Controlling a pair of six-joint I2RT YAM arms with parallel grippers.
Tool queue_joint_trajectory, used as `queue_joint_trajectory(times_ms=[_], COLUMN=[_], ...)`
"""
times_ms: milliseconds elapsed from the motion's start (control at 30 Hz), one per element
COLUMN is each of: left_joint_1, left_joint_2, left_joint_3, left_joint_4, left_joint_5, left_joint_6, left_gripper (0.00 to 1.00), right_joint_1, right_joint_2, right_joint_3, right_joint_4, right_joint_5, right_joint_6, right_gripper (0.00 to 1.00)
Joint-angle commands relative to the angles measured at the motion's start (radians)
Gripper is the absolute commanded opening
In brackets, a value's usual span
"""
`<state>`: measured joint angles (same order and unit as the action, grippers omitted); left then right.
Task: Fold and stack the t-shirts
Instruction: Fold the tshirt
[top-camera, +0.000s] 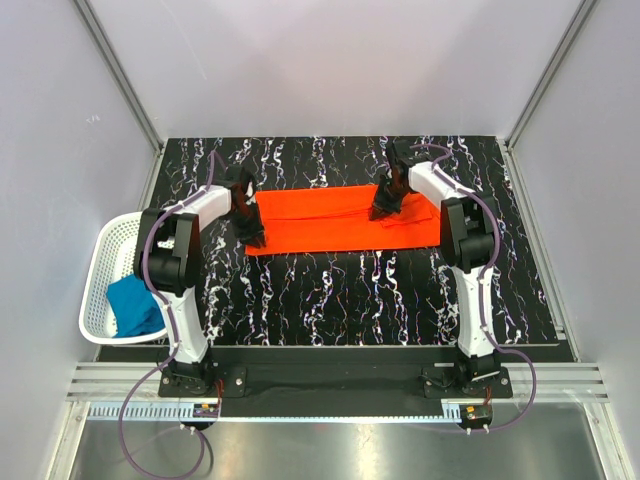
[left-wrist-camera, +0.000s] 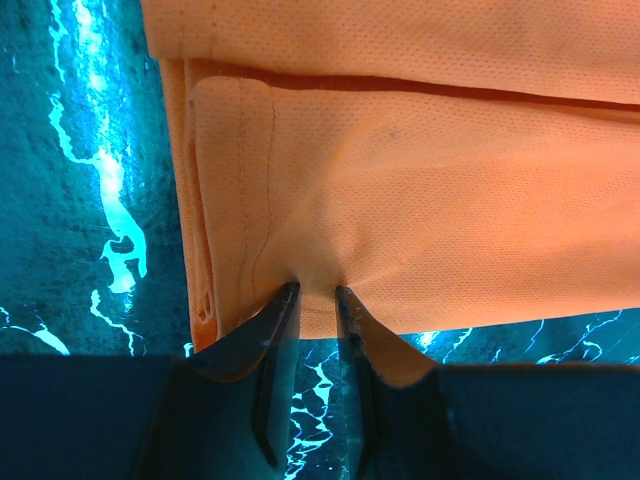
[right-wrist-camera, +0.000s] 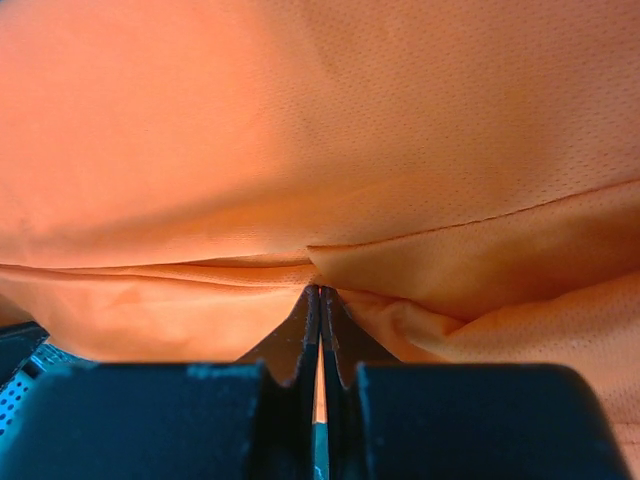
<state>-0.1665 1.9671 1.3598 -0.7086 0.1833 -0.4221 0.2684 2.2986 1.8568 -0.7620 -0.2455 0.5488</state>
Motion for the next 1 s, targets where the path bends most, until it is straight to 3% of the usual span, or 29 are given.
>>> queue_joint_trajectory(times_ms=[0, 100, 200, 467, 800, 967], left_joint_1=[0.004, 0.002, 0.002, 0.005, -0.045, -0.106], left_joint_2=[-0.023, -0.057, -0.076, -0.001, -0.085, -0.198], left_joint_3=[0.009, 0.025, 0.042, 0.044, -0.217, -0.367], left_joint_4=[0.005, -0.002, -0.008, -0.017, 0.011, 0.054], left_joint_5=[0.010, 0.001, -0.022, -0.061, 0.001, 0.083], left_joint_6=[0.014, 0.014, 0.025, 0.036, -0.004, -0.059], left_gripper=[0.27, 0.28, 0.31, 0.31, 0.29, 0.29], right_joint_1=[0.003, 0.003, 0.003, -0.029, -0.155, -0.216], right_joint_2=[0.001, -0.047, -0.116, -0.316, -0.499, -0.531], right_joint_3=[0.035, 0.032, 0.035, -0.013, -0.292, -0.364], right_joint_4=[-0.016, -0.036, -0.068, -0.157, -0.137, -0.123], right_joint_5=[0.000, 0.009, 0.014, 0.048, 0.087, 0.124], right_joint_6=[-0.021, -0.036, -0.053, -0.105, -0.059, -0.029], right_gripper=[0.05, 0.13, 0.33, 0.64, 0.75, 0.79])
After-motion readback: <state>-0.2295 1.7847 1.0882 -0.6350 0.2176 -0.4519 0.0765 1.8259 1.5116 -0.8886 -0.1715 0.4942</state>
